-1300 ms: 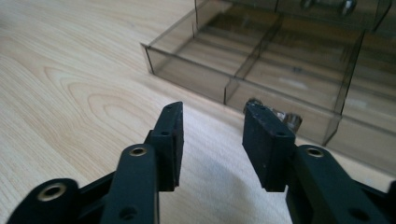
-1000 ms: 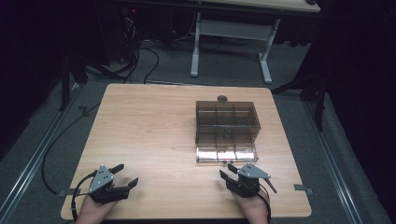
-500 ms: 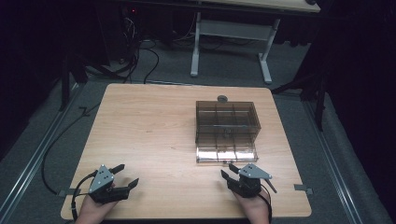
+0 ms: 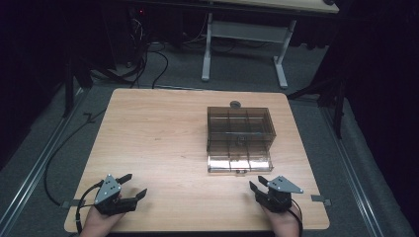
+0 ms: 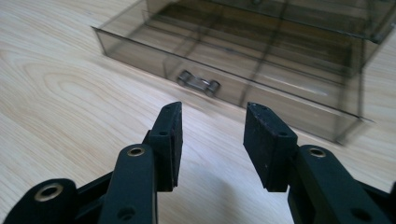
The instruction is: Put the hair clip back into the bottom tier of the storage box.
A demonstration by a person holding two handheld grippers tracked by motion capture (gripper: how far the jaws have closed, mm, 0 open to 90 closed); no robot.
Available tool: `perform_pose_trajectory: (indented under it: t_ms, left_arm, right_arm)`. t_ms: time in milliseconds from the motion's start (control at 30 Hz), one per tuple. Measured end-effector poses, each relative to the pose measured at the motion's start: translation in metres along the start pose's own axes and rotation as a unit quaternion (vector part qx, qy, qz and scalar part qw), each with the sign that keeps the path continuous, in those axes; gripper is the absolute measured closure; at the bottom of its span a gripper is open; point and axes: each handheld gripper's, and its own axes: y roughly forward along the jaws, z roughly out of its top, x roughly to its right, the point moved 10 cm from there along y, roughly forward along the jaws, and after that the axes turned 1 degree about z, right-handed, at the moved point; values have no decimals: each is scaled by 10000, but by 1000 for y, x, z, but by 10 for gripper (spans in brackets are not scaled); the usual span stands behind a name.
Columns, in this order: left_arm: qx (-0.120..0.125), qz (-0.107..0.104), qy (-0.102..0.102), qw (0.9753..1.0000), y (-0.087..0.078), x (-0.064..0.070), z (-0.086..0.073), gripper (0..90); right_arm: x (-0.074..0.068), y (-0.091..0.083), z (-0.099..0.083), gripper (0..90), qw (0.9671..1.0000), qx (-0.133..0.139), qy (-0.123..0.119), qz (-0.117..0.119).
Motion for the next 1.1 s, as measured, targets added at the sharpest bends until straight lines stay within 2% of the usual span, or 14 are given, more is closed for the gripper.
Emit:
perform_pose_trajectory:
  t_ms: [100,200,300,500,600,833,1100]
  left_arm:
    - [-12,-9,11,10000,0,0,0,225]
    - [-25,-15,16,10000,0,0,0,225]
    - [-20,-7,29,10000,1,1,0,226]
    - [-20,-19,30,10000,0,1,0,226]
    - [-21,-25,27,10000,0,1,0,226]
    - [-28,-25,24,10000,0,1,0,226]
    - [-34,-9,23,10000,1,0,0,227]
  right_arm:
    - [9,-6,-5,579,9998,-80,31,-151]
    - [15,-10,-8,578,9998,-97,87,-179]
    - [25,-18,-12,578,9993,-55,260,-274]
    - [39,-27,-19,578,9984,-70,384,-421]
    - [44,-31,-22,581,9977,-88,460,-488]
    - [65,-45,-32,599,9954,-124,599,-744]
    - [76,-48,-40,640,9935,-184,821,-764]
